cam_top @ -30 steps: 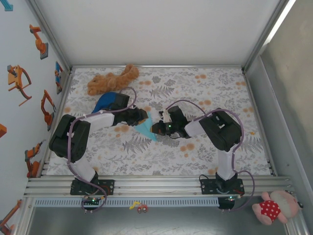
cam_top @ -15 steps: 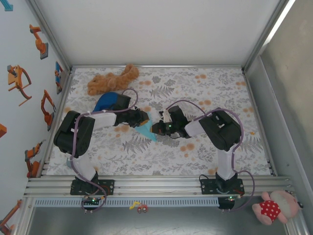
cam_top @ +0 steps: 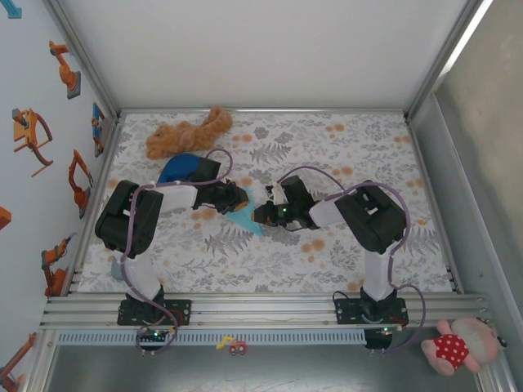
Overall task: Fold a paper plane with a square sheet of paper (pick it up from the middle)
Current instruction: Fourth fold the wing at the center of the table.
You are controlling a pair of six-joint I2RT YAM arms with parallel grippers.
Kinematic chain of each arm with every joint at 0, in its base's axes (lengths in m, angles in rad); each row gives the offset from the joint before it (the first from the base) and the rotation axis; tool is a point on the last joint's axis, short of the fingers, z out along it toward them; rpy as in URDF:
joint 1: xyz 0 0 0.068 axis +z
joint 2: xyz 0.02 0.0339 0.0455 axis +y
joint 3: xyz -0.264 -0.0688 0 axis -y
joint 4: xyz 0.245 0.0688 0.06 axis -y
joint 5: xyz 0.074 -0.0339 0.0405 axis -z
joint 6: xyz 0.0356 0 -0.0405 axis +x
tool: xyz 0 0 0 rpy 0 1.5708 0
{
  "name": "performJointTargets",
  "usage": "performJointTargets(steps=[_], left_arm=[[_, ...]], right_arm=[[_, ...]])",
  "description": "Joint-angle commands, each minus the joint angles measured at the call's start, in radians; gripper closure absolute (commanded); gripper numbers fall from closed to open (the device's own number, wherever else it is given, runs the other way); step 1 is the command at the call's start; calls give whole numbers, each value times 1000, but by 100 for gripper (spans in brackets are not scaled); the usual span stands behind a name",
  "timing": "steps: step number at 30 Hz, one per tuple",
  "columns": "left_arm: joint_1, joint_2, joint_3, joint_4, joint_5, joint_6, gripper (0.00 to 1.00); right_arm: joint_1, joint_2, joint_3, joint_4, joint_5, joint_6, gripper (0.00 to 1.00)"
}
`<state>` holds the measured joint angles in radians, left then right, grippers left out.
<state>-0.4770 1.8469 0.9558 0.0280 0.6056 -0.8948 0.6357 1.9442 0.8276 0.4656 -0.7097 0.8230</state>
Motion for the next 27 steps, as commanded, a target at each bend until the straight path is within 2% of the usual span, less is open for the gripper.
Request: performJointTargets(steps=[1,9,17,27], left_arm=[[0,16,33,-45,-7,19,82],[0,25,43,-61,-6,31,82],[0,26,43,-61,-6,30,82],[-2,33,43,-63,-6,27,82]], right_arm=[[-7,-56,25,-108,19,-60,85],[-18,-143,12,-205,67,-96,73],[-14,-212,0,-311,161,-154,73],[73,-203,49,-455,253,-265,74]])
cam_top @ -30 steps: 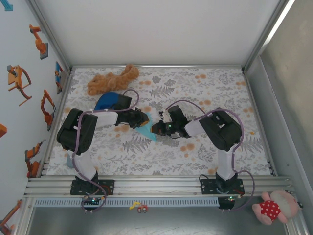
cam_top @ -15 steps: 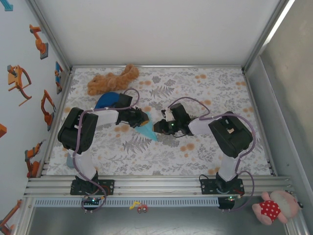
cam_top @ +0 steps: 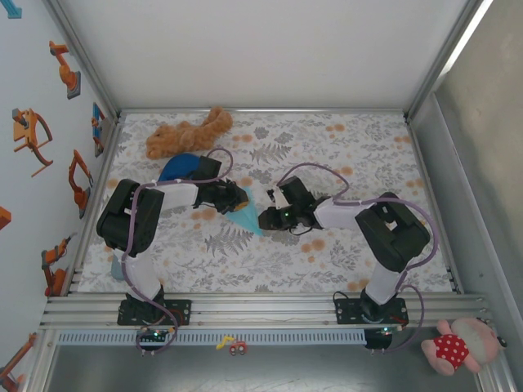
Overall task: Fold a paper plane with a square sheet of paper (pick it up from the middle)
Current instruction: Fourth fold the wing at the center of the table.
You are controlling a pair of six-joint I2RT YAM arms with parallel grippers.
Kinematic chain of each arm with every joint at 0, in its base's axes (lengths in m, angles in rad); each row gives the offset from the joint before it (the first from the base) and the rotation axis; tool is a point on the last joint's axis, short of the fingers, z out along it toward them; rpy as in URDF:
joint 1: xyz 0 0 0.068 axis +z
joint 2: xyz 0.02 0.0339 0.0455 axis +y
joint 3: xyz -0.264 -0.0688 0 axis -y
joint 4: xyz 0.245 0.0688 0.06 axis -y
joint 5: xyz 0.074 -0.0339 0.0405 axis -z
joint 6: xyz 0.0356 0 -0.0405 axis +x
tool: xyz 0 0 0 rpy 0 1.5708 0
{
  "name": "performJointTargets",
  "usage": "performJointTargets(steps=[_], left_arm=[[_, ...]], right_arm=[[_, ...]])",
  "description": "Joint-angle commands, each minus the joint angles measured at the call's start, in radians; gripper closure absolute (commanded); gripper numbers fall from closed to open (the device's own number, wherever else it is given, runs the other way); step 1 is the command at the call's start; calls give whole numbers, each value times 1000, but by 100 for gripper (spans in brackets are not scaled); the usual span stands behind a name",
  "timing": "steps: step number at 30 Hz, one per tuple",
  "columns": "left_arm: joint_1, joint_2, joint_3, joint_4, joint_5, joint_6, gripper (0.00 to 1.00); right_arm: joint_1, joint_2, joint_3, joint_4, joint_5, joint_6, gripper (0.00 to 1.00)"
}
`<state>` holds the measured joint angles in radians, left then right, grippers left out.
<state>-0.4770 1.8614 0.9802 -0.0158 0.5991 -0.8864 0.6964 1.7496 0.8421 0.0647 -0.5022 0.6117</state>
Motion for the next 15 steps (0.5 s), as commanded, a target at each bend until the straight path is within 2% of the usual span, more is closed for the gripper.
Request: performJointTargets(steps=[1,15], left_arm=[[-1,19,20,-19,1,18,82],[-1,24,24,-28,1,18,82]], right_arm=[[16,-5,40,-59,51,-61,74],[63,44,111,-121,99,-141,78]])
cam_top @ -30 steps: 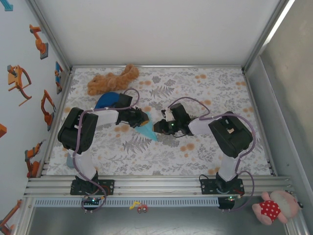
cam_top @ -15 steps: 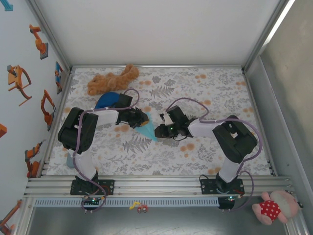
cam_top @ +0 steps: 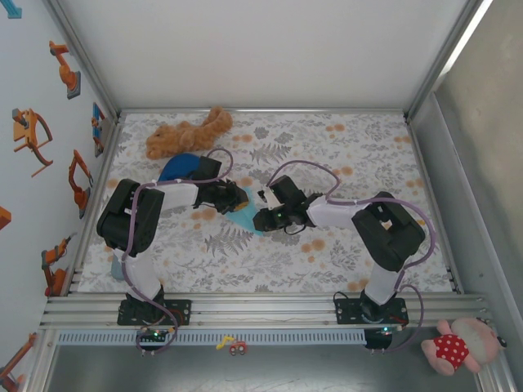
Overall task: Fold a paper plane with a square sheet of paper (pick it up from the middle)
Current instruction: Fourth fold the wing at the center of the table.
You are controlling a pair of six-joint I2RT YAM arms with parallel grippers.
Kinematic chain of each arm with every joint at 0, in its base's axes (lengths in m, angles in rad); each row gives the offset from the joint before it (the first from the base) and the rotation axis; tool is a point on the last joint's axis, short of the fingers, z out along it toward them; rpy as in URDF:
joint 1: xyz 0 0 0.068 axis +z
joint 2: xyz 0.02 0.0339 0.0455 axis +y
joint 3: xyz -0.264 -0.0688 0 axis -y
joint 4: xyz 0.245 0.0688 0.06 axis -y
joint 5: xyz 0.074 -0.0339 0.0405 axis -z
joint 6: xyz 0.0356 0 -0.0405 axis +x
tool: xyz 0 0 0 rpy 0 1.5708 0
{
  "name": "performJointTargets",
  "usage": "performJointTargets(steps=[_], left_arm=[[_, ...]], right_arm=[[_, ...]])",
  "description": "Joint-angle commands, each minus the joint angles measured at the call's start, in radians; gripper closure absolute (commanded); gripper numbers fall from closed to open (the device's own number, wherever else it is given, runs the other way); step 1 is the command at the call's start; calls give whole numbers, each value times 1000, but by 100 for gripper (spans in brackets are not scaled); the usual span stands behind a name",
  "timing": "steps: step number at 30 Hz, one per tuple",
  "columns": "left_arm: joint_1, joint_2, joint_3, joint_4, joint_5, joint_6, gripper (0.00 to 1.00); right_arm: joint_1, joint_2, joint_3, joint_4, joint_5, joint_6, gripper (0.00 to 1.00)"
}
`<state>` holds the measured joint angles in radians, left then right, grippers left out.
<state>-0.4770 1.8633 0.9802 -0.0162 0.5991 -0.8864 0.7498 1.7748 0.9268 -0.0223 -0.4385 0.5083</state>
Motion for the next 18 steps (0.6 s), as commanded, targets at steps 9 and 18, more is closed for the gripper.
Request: performJointTargets(steps=[9,18], left_arm=[[-2,29,30,-36,-1,19,82],[-2,28,31,-42,-1,20,82]], right_arm=[[25,42,44,-57,63,-84,78],[31,55,43,-70,66,-101,86]])
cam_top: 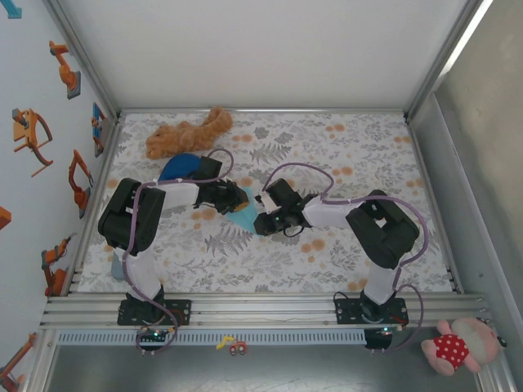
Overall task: Fold a paper plane with a square sheet of paper (pick it up from the middle)
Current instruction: Fourth fold the wing at the center of the table.
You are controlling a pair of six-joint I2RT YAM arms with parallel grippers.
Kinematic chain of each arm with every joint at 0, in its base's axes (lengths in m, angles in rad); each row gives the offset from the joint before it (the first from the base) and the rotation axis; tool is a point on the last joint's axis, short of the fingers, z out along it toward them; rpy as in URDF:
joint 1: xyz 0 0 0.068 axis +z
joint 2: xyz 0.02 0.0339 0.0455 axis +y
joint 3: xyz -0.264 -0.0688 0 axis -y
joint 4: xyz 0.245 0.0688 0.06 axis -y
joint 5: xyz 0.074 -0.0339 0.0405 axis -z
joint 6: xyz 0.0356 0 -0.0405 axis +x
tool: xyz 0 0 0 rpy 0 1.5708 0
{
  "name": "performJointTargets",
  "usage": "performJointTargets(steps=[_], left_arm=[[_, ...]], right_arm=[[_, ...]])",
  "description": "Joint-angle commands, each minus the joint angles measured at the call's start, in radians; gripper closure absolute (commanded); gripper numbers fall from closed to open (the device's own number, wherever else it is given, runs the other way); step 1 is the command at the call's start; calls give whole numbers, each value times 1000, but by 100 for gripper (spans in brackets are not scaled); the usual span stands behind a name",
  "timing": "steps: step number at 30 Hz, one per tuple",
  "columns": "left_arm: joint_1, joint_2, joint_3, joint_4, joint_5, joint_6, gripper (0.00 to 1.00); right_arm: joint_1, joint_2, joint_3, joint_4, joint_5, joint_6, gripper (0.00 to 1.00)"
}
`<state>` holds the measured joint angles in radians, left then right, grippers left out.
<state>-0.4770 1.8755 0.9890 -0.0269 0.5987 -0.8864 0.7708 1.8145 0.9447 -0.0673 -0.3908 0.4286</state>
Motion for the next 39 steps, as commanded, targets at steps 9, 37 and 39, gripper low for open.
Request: performJointTargets(steps=[9,37,39], left_arm=[[-2,14,21,-34,-2,20,82],[-8,2,28,18,36,30,83],[-9,10,34,15,39,33,83]], right_arm=[[10,34,20,-19,5,-17,90],[-5,44,-6,-2,-8,34,92],[-10,36,-7,0,-15,49,91]])
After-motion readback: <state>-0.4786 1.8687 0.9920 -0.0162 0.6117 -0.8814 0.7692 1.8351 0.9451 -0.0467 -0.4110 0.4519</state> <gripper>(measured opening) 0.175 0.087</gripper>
